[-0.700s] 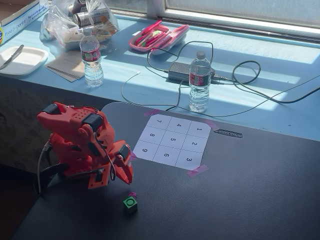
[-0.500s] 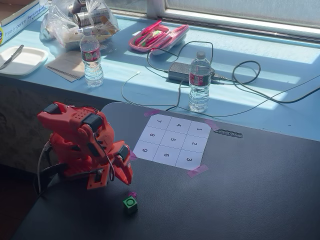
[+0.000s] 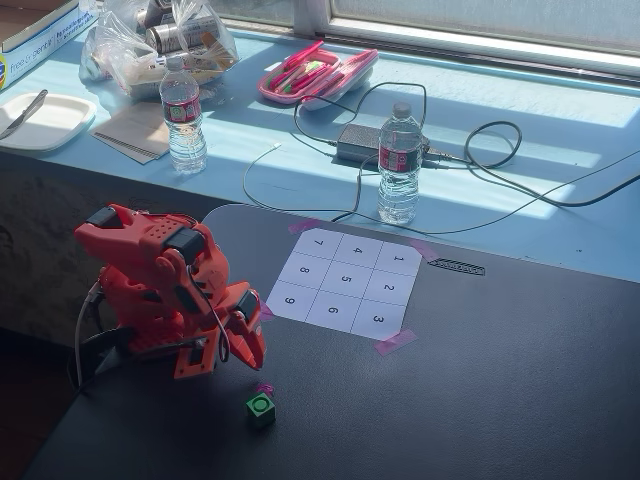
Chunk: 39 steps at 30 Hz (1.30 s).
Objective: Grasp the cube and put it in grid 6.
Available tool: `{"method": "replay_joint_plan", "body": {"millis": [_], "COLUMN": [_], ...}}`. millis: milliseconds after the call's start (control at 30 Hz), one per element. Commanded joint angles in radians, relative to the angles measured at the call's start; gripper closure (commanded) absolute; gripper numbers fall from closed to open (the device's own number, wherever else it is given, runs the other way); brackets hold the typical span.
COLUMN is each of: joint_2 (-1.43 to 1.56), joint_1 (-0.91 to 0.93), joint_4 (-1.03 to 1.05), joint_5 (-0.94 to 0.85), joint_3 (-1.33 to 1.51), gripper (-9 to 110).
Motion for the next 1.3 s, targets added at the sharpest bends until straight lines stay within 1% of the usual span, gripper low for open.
{"method": "replay_joint_plan", "body": {"millis": [0,700,1100,1167,1267], "joint_2": [0.003,0.003,0.003,0.003,0.000], "joint_1": [0.000,0.014,0.031,0.040,0.054], "joint_4": [-0.014,0.023,0.055,0.058,0.060], "joint_5": [-0.011,0.006,0.032,0.044,0.058], "joint_3": [-0.005,-0.052,-0.104,-0.121,-0.150], "gripper": [101,101,93,89,87]}}
